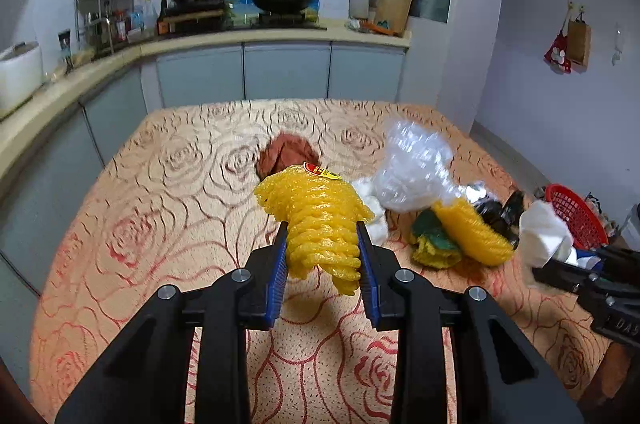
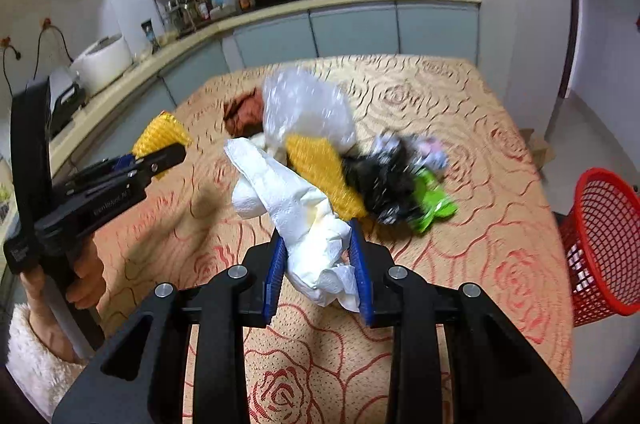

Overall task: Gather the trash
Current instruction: 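Grasp the yellow foam net with the left tool while the right tool grasps the white paper towel, then carry both items over the red basket and open both tools to release them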

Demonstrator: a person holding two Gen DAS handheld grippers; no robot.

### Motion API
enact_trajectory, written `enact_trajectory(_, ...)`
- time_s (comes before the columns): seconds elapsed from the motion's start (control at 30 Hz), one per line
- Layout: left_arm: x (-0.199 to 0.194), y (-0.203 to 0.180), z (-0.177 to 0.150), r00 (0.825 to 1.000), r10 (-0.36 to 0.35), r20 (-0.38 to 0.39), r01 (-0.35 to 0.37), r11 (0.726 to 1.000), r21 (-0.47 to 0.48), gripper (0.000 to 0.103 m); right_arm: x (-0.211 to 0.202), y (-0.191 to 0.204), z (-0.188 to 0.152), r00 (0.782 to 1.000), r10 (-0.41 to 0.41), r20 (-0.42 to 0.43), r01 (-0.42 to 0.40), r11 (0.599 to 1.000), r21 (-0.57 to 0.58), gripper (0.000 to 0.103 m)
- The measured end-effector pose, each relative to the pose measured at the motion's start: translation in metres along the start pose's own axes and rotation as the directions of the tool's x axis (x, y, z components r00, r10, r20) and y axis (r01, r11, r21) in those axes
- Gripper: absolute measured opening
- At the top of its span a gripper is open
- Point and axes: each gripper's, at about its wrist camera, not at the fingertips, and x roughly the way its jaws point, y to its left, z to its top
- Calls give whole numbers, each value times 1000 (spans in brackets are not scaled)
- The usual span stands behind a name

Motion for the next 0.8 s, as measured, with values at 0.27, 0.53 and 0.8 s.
enact_trajectory(0.27, -26, -24, 21, 996, 26, 90, -30, 998, 50, 30, -31, -16, 18, 994, -38, 103, 36, 999, 23, 30)
enact_trajectory(0.53, -37, -51, 36, 991, -4, 136, -8, 996, 87, 30, -60, -44, 29, 979, -82, 188, 69, 995, 76, 30)
enact_trajectory(0.8, -40, -85, 49, 985, -58, 162, 35, 989, 142, 30, -84, -71, 31, 963, -132, 233, 103, 986, 130, 30)
